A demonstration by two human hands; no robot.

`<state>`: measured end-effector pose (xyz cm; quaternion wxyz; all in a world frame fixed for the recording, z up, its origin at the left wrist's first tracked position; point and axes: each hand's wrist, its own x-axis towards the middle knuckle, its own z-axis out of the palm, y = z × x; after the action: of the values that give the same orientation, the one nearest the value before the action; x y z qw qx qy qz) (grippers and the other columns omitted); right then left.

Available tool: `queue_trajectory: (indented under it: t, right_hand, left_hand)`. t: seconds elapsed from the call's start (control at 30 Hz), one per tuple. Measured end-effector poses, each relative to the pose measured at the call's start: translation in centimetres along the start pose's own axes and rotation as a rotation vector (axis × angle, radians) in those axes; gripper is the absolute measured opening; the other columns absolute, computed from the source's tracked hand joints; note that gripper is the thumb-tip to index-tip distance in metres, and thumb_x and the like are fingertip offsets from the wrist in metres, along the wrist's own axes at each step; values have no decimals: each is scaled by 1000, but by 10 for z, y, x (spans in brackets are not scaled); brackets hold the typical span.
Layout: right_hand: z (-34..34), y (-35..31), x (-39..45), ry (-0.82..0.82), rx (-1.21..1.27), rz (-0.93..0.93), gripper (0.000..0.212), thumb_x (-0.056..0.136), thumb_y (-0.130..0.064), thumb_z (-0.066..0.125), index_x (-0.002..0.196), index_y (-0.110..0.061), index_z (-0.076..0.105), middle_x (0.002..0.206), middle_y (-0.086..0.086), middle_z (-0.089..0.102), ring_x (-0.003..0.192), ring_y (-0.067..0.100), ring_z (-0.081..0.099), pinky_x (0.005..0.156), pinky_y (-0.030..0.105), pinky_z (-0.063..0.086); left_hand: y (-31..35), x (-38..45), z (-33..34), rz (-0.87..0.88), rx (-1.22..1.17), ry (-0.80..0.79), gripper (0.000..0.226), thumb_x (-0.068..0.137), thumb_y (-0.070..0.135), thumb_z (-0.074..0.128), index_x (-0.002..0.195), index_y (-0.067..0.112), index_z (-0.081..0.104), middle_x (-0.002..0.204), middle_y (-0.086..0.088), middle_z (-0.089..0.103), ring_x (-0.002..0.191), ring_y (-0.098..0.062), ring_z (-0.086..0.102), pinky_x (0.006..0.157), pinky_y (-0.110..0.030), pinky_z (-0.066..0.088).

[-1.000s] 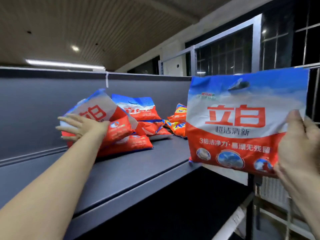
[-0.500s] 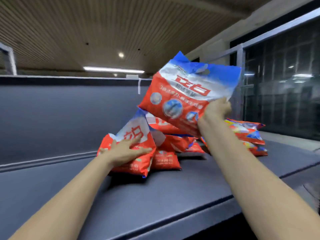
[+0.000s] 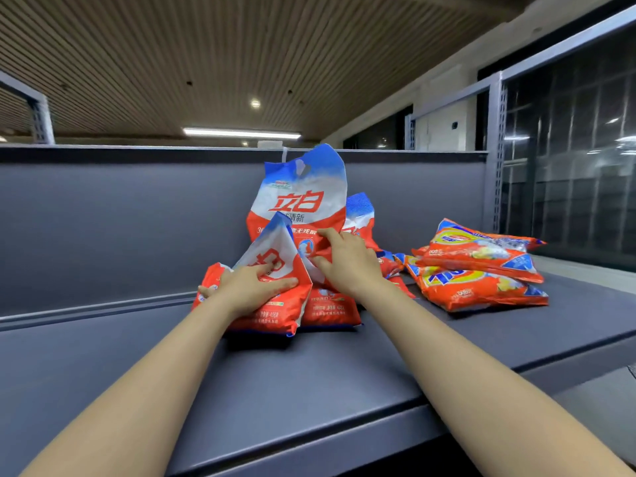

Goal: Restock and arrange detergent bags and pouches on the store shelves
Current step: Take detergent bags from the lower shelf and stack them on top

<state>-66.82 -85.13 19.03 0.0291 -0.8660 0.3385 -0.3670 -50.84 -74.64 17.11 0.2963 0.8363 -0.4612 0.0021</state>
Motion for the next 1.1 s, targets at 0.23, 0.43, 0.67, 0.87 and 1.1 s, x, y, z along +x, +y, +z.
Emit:
queue_trajectory:
  t: [0.23, 0.43, 0.67, 0.87, 1.1]
  right_hand:
    - [-3, 11, -26, -131, 190, -38, 73, 91, -35, 58, 151, -34, 16, 152, 3, 32, 138, 24, 33, 108, 46, 35]
    - [-12, 14, -50, -163, 275, -87, 69, 91, -32, 60, 150, -30, 23, 152, 2, 35, 137, 22, 36, 110, 40, 35]
    - [-25, 17, -86, -188, 352, -106, 56, 90, -29, 60, 141, -21, 41, 144, 1, 46, 131, 18, 44, 106, 33, 36]
    - [-31, 10, -128, -276, 344, -133, 48, 89, -35, 60, 135, -24, 47, 140, -1, 50, 129, 18, 45, 104, 35, 39]
    - [-50, -14, -177, -372, 241, -262, 47, 89, -43, 57, 132, -26, 49, 139, 0, 51, 128, 20, 46, 105, 42, 38]
  left_hand:
    - [4, -16, 6, 9, -41, 153, 63, 81, 68, 50, 134, 33, 50, 138, -1, 51, 128, -30, 44, 107, -54, 31]
    - [0, -28, 3, -18, -127, 205, 48, 89, 38, 53, 134, 20, 51, 133, -10, 55, 119, -30, 52, 101, -42, 41]
    - [0, -67, -2, -64, -31, 229, 41, 89, 39, 54, 125, 19, 58, 127, -8, 59, 112, -28, 53, 87, -32, 40]
    - [-1, -128, -11, -95, 83, 175, 27, 90, 41, 50, 85, 20, 64, 115, -7, 65, 99, -27, 57, 84, -33, 46]
    - [-8, -218, -37, -185, 226, 311, 27, 91, 44, 47, 98, 25, 64, 103, 4, 65, 98, -22, 57, 75, -31, 43]
